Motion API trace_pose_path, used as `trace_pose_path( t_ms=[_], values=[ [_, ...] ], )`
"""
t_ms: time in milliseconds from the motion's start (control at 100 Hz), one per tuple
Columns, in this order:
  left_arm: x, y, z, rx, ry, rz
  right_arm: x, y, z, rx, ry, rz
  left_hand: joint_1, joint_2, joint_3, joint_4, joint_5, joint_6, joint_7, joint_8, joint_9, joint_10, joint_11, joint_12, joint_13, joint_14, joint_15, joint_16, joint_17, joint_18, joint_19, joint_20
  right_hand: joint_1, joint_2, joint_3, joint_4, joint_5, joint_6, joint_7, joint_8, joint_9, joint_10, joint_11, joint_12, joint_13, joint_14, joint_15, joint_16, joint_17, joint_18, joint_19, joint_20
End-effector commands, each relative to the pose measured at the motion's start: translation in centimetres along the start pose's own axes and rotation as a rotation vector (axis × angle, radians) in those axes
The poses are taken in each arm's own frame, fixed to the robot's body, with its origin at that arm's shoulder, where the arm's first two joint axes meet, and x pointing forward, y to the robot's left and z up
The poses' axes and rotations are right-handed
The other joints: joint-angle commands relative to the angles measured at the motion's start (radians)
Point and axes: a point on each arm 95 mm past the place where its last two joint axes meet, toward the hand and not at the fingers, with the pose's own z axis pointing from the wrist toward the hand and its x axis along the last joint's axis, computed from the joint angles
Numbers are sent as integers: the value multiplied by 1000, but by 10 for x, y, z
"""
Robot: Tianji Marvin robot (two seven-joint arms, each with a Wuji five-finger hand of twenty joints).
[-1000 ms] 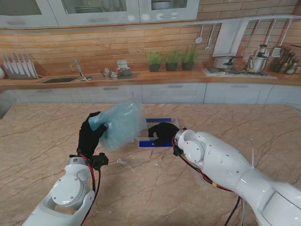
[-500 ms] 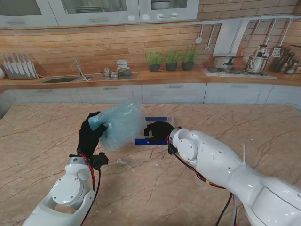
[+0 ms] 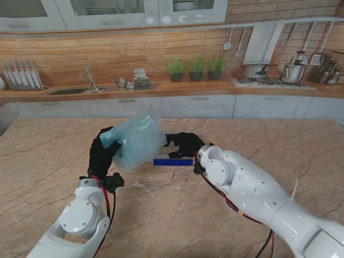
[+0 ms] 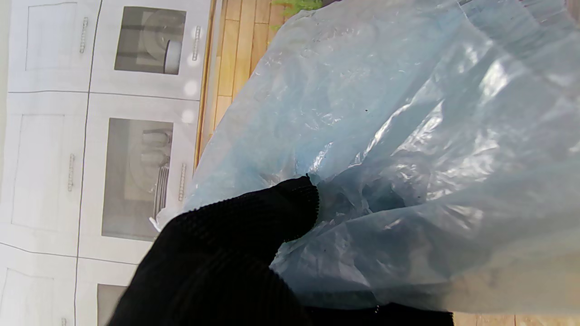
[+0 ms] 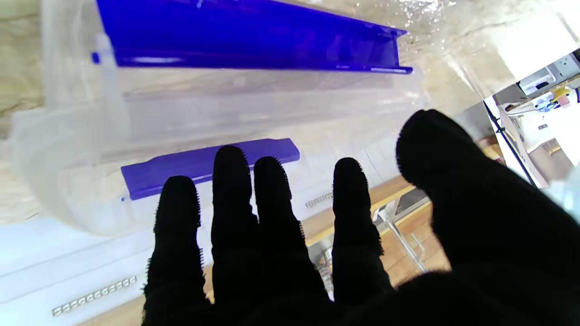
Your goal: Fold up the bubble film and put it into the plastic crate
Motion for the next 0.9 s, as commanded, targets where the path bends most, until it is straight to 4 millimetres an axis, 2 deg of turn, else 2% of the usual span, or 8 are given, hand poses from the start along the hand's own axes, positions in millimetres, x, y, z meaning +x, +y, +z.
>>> trace_pose_path(
  t_ms=[0, 280, 510, 610, 710, 790, 890],
  values=[
    [-1, 3, -2, 1, 0, -9, -5, 1, -6, -3, -7, -6, 45, 24, 29, 3, -4, -12, -24, -12, 9, -2, 27, -5, 15, 3, 3, -8, 8, -27, 28, 7, -32, -23, -23, 27, -40, 13, -24, -4, -35, 8, -28, -15, -37, -10, -26, -13, -19, 4, -45, -4],
    [0, 2, -3, 12, 6, -11, -11, 19, -49, -93, -59, 89, 46, 26, 29, 4, -3, -13, -19, -21, 9, -1, 29, -7, 16, 1, 5, -8, 7, -27, 27, 5, -38, -1, -84, 29, -98, 41, -56, 0, -88, 10, -81, -28, -69, -5, -100, -34, -11, -19, -158, 19],
    [0, 4, -3, 24, 3, -7, -7, 9, -100, -223, -89, 207, 43, 27, 12, 3, -6, -21, -14, -29, 13, -10, 30, -9, 7, 4, 25, 0, -19, -21, 49, 19, -28, 7, -119, 33, -99, 46, -69, 0, -77, 5, -95, -33, -56, -2, -123, -42, 11, -24, -194, 40],
    [0, 5, -4, 24, 10, 8, -4, 5, -120, -276, -110, 247, 44, 25, -23, 19, -8, -22, -18, -36, 23, -13, 15, -1, 4, 0, 47, -7, -19, -24, 65, 28, -18, 21, -132, 37, -88, 51, -74, 3, -56, 14, -104, -33, -37, 8, -126, -40, 21, -19, -206, 59],
    [2, 8, -6, 19, 27, 18, 0, 2, -136, -317, -131, 286, 34, 15, -35, 19, -5, -23, -19, -38, 29, -13, 10, 0, 2, -3, 54, -11, -18, -25, 70, 29, -7, 28, -140, 38, -82, 57, -75, 5, -44, 22, -100, -30, -30, 15, -117, -33, 28, -15, -207, 67],
    [3, 11, -7, 15, 35, 37, 2, -1, -147, -344, -137, 304, 20, 5, -89, 10, -12, -29, -14, -52, 63, -18, -67, 57, -9, -10, 84, -43, -21, -29, 78, 26, -5, 31, -148, 39, -82, 57, -80, 4, -40, 22, -99, -28, -27, 15, -113, -28, 30, -16, -208, 72],
    [2, 17, -7, 16, 28, 43, 4, -4, -160, -380, -123, 328, -11, -1, -110, 2, -2, -29, -4, -64, 102, -8, -97, 58, 8, -4, 122, -53, 1, -17, 118, 36, -2, 32, -158, 40, -77, 57, -84, 5, -33, 22, -100, -27, -19, 16, -110, -26, 35, -17, -209, 78]
  ],
)
